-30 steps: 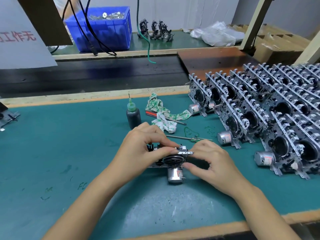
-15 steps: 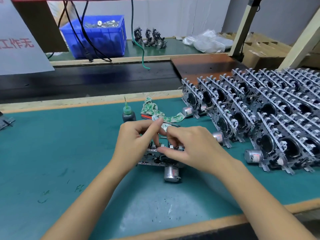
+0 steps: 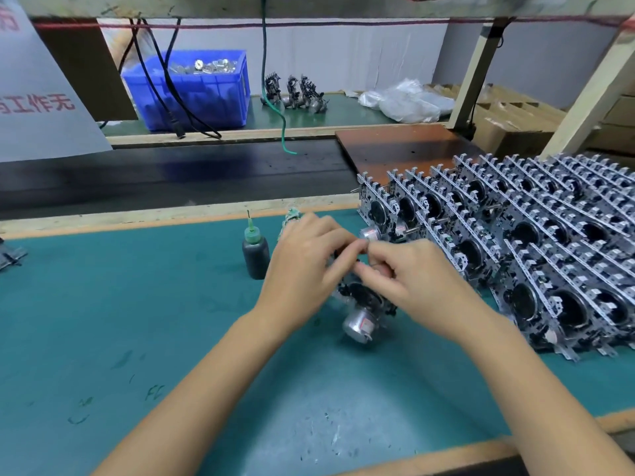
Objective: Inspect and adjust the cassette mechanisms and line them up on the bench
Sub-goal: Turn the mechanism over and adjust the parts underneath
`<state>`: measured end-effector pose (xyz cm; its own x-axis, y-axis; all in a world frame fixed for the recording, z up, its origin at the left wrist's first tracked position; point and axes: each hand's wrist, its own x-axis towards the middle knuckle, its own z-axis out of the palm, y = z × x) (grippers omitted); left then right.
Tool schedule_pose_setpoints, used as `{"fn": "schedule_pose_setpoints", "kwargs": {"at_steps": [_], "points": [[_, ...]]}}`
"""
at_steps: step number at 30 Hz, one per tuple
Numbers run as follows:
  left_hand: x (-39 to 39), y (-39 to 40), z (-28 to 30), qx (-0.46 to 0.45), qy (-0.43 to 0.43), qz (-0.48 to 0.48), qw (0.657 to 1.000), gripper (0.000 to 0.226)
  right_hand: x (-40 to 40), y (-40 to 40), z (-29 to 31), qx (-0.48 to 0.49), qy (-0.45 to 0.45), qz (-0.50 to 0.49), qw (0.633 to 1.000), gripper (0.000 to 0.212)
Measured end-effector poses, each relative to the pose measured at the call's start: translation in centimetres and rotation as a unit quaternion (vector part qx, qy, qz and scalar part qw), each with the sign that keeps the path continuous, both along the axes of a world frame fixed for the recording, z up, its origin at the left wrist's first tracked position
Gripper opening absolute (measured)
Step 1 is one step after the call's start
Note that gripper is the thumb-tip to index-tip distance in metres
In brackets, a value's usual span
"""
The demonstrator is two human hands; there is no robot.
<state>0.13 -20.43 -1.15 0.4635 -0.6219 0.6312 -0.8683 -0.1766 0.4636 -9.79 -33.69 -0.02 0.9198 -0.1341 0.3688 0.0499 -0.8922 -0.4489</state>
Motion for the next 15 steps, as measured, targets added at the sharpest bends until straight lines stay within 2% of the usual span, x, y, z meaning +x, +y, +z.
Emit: {"fn": "schedule_pose_setpoints", "kwargs": {"at_steps": [5,12,15], "points": [[2.9,-2.7,2.1,0.008,-0.066,0.005,0.998,0.027,2.8,-1.4,2.2,0.003,-0.059,-0.067,0.996,0.047],[7.0,-6.3,0.4,0.050,-0.015,0.032,0.998,0.025,8.0,-2.3,0.3,-0.019,-0.022,-0.195,0.980,0.044],[7.9,-6.9,-1.4,0.055,0.031,0.038,0.997,0.026,9.3,-2.6,-1.1,-0.051,0.007,-0.224,0.973,0.033]]}}
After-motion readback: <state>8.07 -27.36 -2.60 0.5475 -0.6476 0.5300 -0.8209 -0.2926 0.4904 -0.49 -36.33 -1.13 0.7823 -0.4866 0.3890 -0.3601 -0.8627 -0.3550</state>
